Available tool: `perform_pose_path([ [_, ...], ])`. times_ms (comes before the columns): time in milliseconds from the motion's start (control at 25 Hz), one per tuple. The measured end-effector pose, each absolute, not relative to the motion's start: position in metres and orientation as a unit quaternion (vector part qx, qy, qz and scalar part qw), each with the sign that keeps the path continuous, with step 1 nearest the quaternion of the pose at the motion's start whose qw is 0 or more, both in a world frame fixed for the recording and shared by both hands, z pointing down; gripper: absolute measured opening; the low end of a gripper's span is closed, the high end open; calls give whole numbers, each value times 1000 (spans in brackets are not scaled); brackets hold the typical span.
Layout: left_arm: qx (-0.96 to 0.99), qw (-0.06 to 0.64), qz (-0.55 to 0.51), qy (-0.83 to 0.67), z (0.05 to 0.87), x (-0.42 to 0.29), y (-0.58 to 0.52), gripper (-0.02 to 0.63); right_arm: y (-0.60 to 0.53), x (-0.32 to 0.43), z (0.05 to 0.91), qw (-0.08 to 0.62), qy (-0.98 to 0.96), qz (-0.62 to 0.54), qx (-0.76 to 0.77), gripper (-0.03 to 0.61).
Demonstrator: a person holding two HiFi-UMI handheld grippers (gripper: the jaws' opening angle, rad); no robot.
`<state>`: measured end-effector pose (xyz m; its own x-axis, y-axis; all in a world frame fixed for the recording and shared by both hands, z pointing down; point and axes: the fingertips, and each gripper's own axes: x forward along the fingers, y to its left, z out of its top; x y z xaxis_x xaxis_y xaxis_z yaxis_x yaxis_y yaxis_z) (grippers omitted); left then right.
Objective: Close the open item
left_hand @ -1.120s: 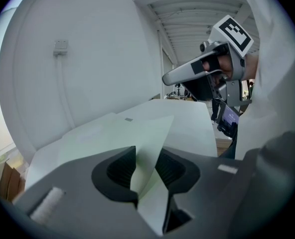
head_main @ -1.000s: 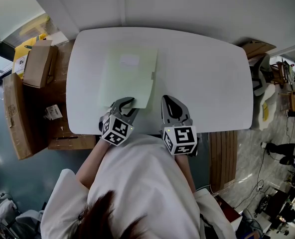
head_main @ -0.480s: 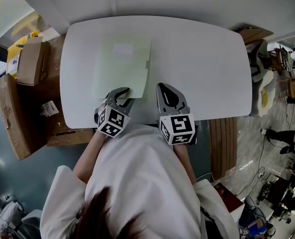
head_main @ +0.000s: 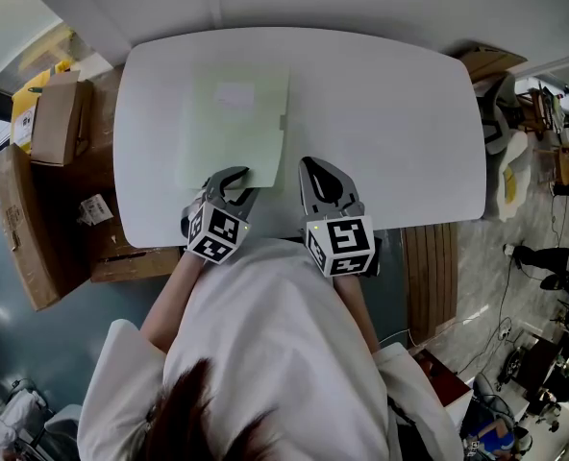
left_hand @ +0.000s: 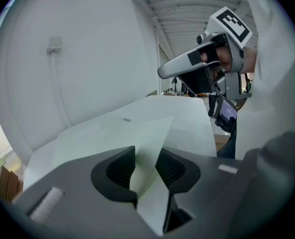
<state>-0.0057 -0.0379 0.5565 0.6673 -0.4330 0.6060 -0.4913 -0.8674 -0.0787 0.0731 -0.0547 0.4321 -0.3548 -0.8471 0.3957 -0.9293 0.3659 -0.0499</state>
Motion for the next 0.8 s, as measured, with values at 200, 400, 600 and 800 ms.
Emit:
perform_pose_path([
  [200, 912, 43, 321, -253, 558, -5, -38, 124, -55, 72, 433, 153, -815, 132, 544, 5],
  [400, 912, 42, 322, -252, 560, -6, -37, 124, -56, 68, 434, 153, -817, 131, 541, 5],
  [600, 912, 41, 322, -253, 560, -7, -37, 126, -55, 69, 433, 151, -816, 129, 543, 5],
  [800, 911, 41, 322, -252, 561, -7, -37, 126, -55, 70, 433, 150, -815, 129, 544, 5],
])
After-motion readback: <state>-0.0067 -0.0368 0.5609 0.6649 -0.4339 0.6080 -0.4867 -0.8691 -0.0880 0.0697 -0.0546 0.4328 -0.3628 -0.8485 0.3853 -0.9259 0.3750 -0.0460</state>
